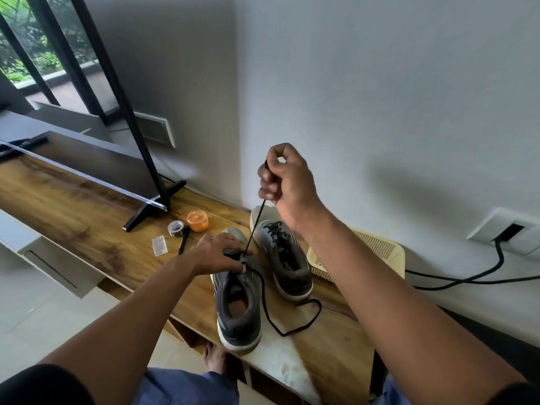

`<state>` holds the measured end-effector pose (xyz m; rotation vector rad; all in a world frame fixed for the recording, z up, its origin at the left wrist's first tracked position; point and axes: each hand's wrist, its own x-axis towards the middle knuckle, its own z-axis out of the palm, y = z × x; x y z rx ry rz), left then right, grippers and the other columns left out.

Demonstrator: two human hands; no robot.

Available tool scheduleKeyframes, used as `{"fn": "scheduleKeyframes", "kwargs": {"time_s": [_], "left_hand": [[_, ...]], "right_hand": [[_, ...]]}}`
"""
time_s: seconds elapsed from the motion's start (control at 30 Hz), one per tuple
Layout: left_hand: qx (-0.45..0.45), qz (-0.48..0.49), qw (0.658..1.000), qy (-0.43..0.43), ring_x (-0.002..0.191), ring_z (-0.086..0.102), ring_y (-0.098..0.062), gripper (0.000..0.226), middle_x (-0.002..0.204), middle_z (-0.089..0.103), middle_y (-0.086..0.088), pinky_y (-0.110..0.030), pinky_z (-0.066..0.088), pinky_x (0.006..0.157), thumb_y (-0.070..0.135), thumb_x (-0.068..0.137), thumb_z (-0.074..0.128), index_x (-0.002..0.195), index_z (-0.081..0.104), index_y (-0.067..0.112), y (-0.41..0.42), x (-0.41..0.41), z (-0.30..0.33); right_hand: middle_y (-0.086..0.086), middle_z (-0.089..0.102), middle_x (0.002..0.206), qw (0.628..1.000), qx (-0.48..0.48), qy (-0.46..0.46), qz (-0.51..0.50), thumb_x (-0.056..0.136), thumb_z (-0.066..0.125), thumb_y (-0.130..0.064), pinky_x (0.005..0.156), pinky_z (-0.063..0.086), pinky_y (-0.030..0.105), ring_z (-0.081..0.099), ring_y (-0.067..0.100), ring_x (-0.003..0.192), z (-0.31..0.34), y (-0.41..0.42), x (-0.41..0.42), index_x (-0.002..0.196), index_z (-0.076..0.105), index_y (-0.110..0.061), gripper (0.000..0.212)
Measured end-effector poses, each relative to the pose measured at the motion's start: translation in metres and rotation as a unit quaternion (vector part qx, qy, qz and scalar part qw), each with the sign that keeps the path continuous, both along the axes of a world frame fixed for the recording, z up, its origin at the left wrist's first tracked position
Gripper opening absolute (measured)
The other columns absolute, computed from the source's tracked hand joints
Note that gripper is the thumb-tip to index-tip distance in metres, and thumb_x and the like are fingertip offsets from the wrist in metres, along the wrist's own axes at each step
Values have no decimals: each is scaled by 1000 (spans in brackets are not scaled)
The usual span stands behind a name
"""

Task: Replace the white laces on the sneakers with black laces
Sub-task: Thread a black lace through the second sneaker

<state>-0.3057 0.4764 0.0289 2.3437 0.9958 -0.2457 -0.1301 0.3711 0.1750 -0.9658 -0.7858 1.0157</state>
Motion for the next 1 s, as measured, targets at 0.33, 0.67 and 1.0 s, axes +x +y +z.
{"fn": "scheduleKeyframes", "kwargs": {"time_s": [0.33,0.67,1.0], "left_hand": [[-15,-1,1000,-13,151,23,-27,65,161,35,7,-55,25,124,72,71,65,135,57,62,4,-3,-8],[-18,2,1000,-21,152,23,-27,63,161,34,6,-55,23,125,64,78,72,139,59,55,6,-2,-12],[-15,3,1000,-15,152,24,-28,74,162,34,6,-56,27,123,69,70,67,142,56,52,3,-1,-9]], "right_hand": [[-7,66,69,556,-307,-764,116,89,74,-44,64,48,28,63,18,66,-18,-15,26,67,56,-26,34],[1,71,68,898,-104,-419,82,97,71,-10,57,47,18,52,-3,48,5,-12,35,81,71,12,27],[-2,47,64,992,80,-34,88,98,61,-24,49,16,24,23,9,52,44,-23,44,77,69,-15,24]]}}
